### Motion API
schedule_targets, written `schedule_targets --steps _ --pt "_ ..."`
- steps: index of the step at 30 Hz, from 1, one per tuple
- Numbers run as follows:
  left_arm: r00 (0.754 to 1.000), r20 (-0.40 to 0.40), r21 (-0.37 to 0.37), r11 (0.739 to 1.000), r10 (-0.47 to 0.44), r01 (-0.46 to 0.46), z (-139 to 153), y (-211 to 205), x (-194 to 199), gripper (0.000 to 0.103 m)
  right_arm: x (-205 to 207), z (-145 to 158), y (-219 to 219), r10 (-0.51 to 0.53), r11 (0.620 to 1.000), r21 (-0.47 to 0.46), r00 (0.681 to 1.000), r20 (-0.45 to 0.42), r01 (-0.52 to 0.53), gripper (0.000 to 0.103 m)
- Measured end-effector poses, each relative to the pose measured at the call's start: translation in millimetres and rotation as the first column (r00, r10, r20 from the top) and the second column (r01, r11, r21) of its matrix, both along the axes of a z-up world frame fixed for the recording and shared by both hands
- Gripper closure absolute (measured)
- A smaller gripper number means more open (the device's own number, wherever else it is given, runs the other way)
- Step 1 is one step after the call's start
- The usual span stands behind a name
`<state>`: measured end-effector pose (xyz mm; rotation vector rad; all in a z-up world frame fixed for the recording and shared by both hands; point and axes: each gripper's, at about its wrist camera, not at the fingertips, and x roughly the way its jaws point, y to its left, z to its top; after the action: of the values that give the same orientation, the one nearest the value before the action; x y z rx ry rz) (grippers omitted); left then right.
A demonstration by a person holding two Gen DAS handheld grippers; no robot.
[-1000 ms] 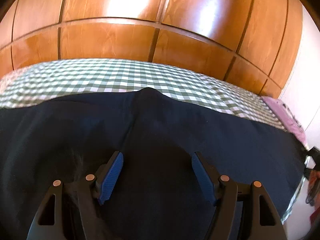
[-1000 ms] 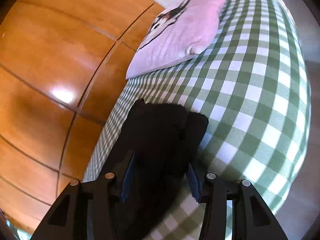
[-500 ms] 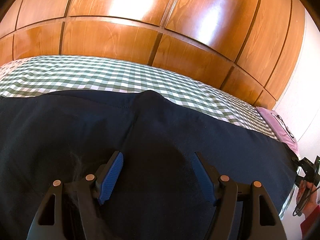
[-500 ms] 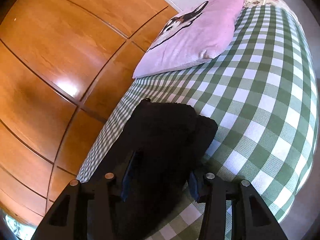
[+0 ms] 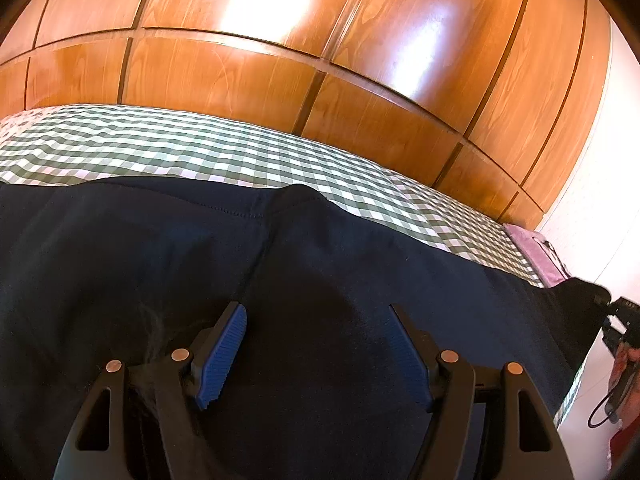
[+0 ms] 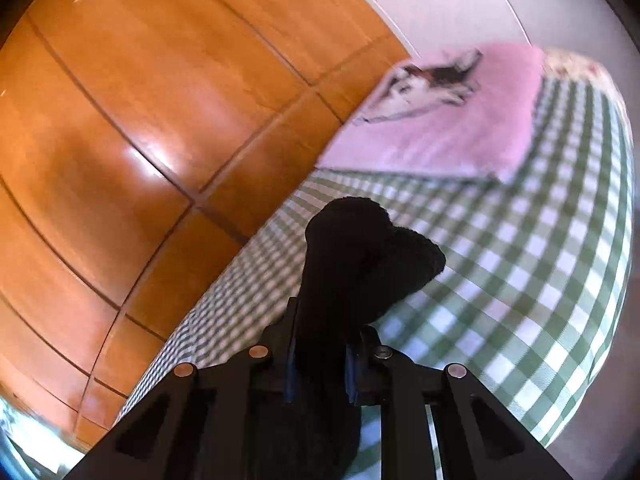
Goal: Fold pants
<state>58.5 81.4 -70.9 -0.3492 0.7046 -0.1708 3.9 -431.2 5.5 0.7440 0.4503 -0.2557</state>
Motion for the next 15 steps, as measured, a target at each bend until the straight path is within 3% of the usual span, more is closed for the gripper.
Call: schedule_targets --steps 7,15 --pt "1.000 -0.003 0.003 1.000 0.003 -0.003 -0.4 -1.1 0.9 0.031 7.1 43.2 47.8 0.062 0.993 -0.104 0.997 0.046 -0.057 0.085" --pt "0.998 -0.060 0.071 0.997 0.016 -0.011 6.2 -9.2 6.9 0.031 15.7 75.5 119.8 0.207 0.957 -0.225 0.975 0.085 -0.183 0.085"
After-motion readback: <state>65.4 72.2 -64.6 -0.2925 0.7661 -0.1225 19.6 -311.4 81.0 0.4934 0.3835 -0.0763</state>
